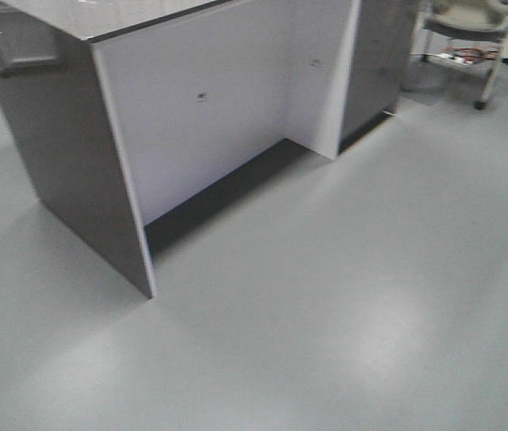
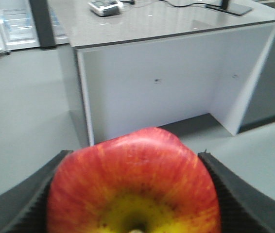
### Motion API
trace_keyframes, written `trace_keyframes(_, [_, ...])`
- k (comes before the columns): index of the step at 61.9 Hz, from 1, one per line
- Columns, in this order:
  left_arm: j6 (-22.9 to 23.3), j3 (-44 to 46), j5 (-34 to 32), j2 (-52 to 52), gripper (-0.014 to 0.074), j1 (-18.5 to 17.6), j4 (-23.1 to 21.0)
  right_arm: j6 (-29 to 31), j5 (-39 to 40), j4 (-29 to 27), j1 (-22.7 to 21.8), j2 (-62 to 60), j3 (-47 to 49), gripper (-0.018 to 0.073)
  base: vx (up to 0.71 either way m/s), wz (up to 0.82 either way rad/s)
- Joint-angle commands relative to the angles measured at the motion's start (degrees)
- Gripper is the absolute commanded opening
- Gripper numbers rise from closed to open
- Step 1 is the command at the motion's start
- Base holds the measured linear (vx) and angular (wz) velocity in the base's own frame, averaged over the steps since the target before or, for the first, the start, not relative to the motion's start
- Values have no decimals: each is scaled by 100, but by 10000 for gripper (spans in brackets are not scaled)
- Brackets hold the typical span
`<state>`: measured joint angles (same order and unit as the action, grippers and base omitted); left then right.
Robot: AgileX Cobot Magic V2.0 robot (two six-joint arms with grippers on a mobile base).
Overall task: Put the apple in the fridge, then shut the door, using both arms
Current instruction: 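Drive the base away from the counter holding the apple in the right gripper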
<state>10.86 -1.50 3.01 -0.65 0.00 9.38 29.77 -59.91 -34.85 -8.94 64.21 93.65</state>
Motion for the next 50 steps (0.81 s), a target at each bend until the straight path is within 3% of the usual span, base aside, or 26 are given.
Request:
trace_keyframes(1, [57,-159,-392,-87,-6,0,-52,56,402,-203,-18,-91,162,-7,-3,51])
trace_keyframes(50, [57,-159,-392,-87,-6,0,-52,56,402,-203,-18,-91,162,-7,-2,49])
